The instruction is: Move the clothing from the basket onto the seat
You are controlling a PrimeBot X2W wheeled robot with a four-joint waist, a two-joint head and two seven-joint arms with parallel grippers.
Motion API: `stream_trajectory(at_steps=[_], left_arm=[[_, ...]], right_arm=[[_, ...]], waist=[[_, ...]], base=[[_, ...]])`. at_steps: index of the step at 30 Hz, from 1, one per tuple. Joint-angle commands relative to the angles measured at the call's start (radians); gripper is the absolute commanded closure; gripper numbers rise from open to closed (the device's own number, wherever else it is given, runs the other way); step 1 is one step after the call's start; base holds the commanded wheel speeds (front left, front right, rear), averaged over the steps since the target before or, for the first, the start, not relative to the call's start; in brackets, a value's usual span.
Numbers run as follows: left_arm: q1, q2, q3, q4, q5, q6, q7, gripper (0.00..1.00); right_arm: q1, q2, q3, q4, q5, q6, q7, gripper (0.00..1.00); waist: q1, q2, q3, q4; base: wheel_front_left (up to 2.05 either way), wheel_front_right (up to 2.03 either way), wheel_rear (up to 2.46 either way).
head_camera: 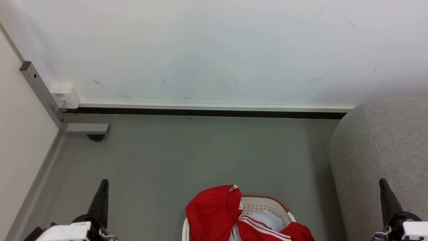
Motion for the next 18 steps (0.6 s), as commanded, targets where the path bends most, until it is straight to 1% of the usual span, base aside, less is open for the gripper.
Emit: stream_trajectory(at_steps=[1,18], left_arm=[[-0.008,0.002,0.001,-0.003,-0.014,-0.005,0.003,1.0],[-0.008,0.002,0.001,-0.003,-0.014,-0.005,0.003,1.0]], right_arm=[[-0.013,-0.007,-0.003,-0.005,0.002,-0.002,0.003,1.0],[-0.013,-0.007,-0.003,-0.005,0.001,-0.002,0.003,1.0]], waist=[[0.0,0.0,0.0,0.0],[0.0,0.0,0.0,0.0]], base=[[0.0,0.0,0.0],[0.0,0.0,0.0]])
